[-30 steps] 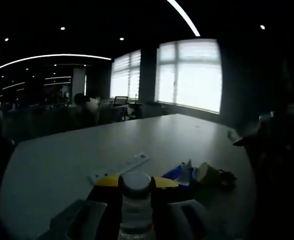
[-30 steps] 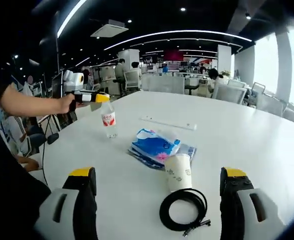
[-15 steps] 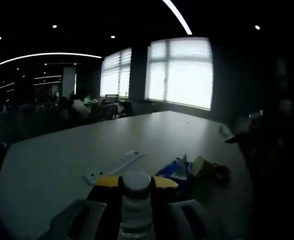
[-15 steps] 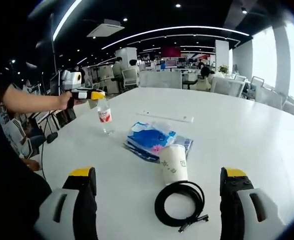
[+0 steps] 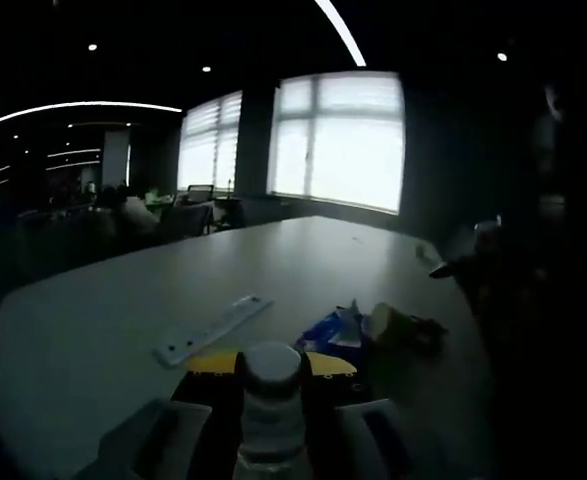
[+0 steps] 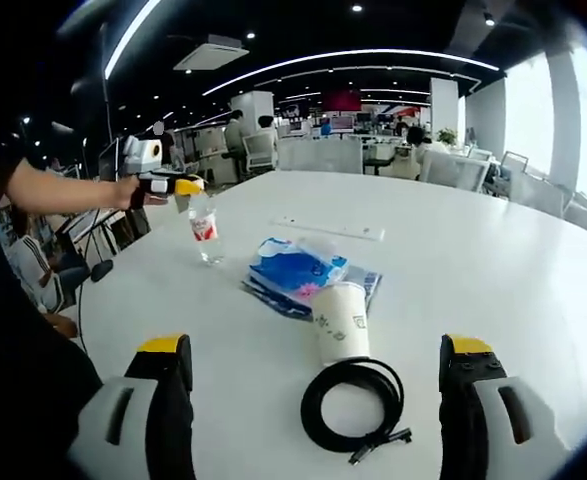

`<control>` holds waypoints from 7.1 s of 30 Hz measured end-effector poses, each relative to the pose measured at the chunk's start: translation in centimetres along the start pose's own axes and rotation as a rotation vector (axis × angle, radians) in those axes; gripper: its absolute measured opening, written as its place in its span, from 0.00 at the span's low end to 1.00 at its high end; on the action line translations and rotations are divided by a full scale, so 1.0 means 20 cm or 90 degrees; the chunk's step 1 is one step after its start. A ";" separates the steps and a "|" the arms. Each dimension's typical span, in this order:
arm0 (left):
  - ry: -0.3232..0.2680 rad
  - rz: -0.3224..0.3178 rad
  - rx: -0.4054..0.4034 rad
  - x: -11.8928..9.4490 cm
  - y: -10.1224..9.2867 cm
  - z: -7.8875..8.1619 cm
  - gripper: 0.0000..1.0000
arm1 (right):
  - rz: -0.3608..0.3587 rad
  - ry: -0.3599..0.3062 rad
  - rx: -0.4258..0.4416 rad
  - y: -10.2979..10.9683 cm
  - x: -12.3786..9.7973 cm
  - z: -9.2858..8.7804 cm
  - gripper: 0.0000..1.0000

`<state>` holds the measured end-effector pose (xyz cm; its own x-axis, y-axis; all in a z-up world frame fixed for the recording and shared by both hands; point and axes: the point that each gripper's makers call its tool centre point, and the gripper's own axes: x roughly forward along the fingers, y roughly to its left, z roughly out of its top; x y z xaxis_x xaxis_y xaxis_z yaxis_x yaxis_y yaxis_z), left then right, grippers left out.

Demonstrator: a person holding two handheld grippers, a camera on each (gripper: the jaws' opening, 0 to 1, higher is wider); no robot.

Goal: Arrange the tabletop items into an orderly group along one side of the table until the central work area is clear of visible clutter.

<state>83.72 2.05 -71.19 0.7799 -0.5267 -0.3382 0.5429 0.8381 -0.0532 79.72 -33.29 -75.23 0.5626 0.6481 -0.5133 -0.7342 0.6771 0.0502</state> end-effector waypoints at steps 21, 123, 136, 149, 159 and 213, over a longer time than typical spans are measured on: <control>0.006 0.057 -0.038 0.00 -0.06 0.01 0.43 | -0.001 -0.004 0.010 0.00 -0.02 -0.02 1.00; -0.013 0.197 -0.021 -0.05 0.06 -0.01 0.18 | 0.000 0.021 0.030 -0.01 -0.03 -0.21 0.96; -0.019 0.193 -0.025 -0.03 0.04 -0.02 0.19 | -0.004 0.023 0.033 -0.01 -0.04 -0.22 0.95; -0.030 0.170 0.003 0.00 -0.03 0.00 0.20 | -0.001 0.031 0.034 -0.01 -0.03 -0.25 0.95; -0.029 0.169 0.003 0.00 -0.05 0.01 0.22 | 0.003 0.036 0.034 -0.01 -0.03 -0.26 0.95; 0.002 0.258 -0.130 -0.42 -0.48 -0.15 0.79 | 0.035 0.052 -0.004 -0.10 0.24 -0.17 0.87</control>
<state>71.05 -1.14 -70.75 0.9155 -0.1504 -0.3733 0.1218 0.9876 -0.0994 82.62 -32.76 -80.70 0.4888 0.6538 -0.5776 -0.7657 0.6388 0.0751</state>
